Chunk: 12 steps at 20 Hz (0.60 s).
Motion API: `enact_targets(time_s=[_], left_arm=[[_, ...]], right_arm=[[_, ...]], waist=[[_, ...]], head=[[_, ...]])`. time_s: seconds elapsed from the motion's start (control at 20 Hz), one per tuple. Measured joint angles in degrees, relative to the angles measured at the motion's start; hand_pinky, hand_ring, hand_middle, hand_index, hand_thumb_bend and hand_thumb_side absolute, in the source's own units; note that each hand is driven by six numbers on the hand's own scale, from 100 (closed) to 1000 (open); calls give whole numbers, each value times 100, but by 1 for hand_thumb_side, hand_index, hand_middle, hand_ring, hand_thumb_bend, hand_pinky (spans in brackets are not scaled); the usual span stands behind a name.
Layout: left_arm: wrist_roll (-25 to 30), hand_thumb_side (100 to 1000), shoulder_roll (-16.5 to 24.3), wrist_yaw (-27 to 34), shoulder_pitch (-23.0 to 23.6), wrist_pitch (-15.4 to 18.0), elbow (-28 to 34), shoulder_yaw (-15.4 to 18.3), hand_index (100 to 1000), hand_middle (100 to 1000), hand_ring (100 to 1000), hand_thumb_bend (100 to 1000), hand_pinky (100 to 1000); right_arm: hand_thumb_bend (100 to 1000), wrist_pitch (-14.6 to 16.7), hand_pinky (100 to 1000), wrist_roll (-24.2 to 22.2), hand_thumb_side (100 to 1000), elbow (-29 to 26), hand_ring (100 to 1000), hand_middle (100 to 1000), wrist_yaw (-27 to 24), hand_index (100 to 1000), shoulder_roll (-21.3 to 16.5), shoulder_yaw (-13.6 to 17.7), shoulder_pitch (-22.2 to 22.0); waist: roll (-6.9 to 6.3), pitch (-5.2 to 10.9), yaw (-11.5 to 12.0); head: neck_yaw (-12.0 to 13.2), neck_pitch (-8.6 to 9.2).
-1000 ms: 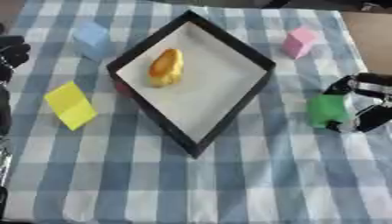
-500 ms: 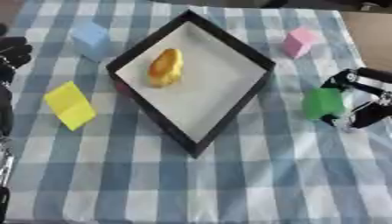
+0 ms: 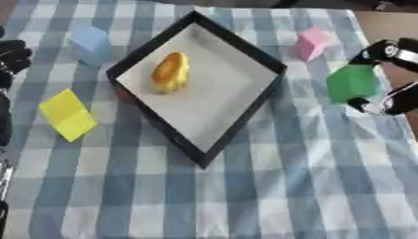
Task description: Pick up objects on the table and place them in the box.
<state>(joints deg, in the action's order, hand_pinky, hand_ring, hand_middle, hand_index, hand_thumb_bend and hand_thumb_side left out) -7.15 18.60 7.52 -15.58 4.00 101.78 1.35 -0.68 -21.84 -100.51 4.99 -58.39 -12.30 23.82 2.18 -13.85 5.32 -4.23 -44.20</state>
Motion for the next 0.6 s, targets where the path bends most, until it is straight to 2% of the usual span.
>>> enact_targets(time_s=[0.15, 0.3, 0.6], left_arm=[[2, 831, 8, 0, -1, 3, 48, 0, 882, 692, 763, 108, 839], [11, 821, 53, 0, -4, 14, 115, -1, 880, 692, 763, 101, 839], [18, 801, 108, 0, 25, 36, 340, -2, 879, 700, 764, 100, 837]], right_arm=[[100, -44, 802, 24, 100, -113, 633, 479, -134, 605, -77, 29, 300], [100, -62, 804, 26, 100, -129, 632, 481, -159, 609, -64, -13, 801], [100, -75, 807, 26, 100, 282, 635, 486, -6, 615, 573, -241, 1999]], waist=[[0, 1, -5], [-1, 3, 11], [-2, 7, 45]], head=[[-49, 0], [-115, 0], [-250, 0]])
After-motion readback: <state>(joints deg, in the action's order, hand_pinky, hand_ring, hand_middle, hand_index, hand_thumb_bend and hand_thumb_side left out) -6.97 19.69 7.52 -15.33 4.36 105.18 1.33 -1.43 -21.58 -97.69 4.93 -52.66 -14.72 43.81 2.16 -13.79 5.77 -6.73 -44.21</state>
